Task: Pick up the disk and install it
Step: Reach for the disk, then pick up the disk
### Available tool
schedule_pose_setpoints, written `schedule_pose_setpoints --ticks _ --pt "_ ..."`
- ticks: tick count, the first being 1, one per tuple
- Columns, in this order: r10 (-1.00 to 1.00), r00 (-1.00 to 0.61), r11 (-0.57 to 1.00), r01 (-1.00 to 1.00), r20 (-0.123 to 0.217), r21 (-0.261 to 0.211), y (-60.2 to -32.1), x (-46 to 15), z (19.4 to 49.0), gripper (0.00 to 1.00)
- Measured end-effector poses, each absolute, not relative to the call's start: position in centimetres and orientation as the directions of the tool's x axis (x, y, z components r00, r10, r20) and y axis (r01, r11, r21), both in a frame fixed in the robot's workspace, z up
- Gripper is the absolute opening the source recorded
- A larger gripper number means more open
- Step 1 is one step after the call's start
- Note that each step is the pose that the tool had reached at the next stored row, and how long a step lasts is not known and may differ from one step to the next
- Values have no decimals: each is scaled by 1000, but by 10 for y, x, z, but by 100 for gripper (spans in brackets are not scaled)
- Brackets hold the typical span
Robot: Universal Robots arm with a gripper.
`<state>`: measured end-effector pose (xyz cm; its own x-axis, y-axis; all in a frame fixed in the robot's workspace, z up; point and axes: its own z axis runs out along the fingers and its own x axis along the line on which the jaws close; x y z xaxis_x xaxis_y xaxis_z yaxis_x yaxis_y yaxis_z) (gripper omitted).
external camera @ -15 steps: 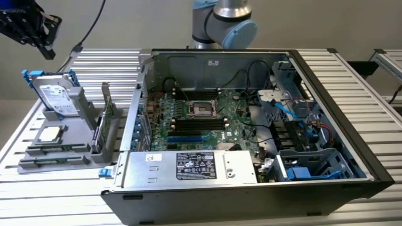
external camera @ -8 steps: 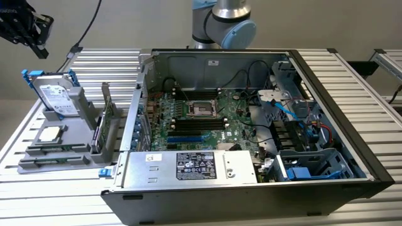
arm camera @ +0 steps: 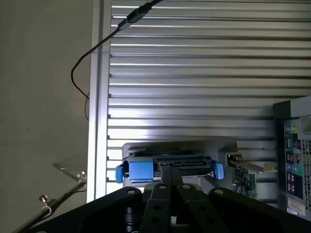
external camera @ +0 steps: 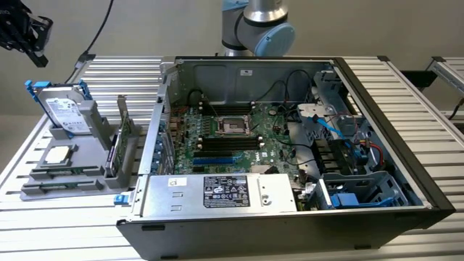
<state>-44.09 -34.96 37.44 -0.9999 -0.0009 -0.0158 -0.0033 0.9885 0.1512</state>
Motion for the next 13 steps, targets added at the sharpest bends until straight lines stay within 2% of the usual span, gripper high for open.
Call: schedule_pose_setpoints --ticks 13 --pt "-12 -1000 990 -13 -12 137 -346 -445 374 11"
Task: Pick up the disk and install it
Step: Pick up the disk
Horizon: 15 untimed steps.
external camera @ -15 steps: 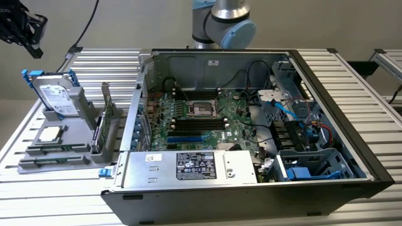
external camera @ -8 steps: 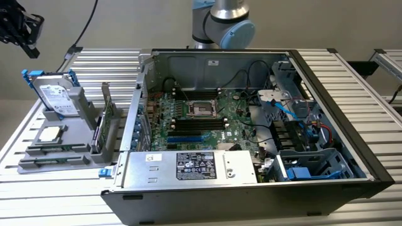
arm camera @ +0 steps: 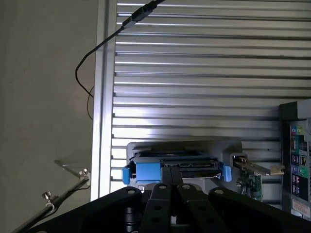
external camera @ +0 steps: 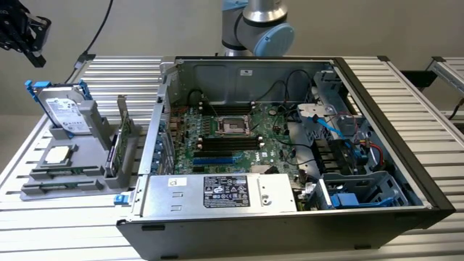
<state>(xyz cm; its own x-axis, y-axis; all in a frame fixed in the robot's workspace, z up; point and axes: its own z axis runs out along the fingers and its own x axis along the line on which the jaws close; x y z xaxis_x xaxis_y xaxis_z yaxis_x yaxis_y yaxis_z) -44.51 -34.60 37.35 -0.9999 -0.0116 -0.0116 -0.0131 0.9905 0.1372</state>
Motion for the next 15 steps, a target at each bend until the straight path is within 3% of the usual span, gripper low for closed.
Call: schedule_pose_setpoints --ticks 9,15 --pt "-18 -1000 990 -19 -12 137 -346 -445 373 11" --pt "-125 -992 983 -126 -12 137 -346 -445 371 11"
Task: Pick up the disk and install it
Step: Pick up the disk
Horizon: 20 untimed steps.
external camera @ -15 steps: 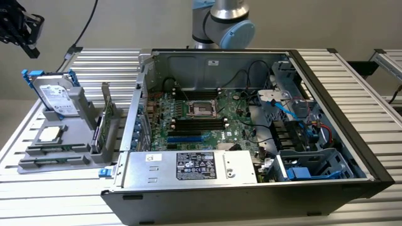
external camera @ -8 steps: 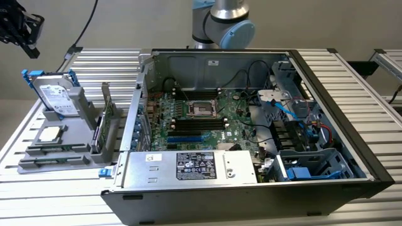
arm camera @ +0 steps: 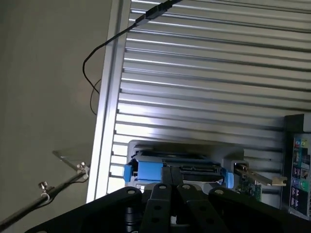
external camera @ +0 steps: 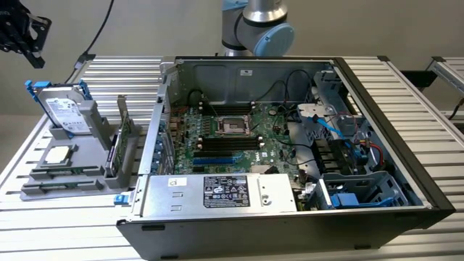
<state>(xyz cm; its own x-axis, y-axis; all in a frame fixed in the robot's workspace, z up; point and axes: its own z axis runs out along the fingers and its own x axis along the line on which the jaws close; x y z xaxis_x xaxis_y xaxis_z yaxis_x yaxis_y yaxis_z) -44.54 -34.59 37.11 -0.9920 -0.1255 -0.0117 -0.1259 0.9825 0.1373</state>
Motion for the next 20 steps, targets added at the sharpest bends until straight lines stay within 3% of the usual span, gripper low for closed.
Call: schedule_pose_setpoints --ticks 20 --pt "-471 -882 873 -470 -21 133 -346 -445 366 11"
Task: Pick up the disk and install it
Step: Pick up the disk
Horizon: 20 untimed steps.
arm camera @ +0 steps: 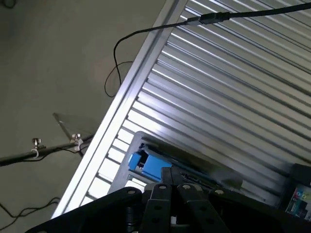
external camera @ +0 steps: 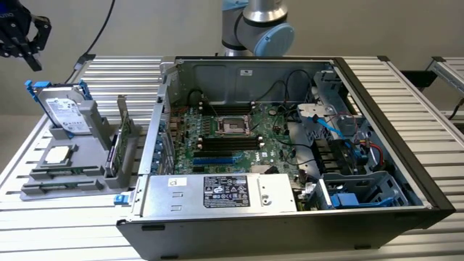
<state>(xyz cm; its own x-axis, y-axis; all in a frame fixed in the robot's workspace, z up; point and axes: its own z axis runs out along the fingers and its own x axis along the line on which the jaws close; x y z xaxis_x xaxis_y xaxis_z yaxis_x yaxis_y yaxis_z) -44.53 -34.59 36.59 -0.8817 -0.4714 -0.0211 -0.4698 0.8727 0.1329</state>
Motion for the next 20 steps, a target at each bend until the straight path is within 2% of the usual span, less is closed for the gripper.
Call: schedule_pose_setpoints --ticks 20 --pt "-754 -655 648 -753 -44 109 -346 -445 358 11"
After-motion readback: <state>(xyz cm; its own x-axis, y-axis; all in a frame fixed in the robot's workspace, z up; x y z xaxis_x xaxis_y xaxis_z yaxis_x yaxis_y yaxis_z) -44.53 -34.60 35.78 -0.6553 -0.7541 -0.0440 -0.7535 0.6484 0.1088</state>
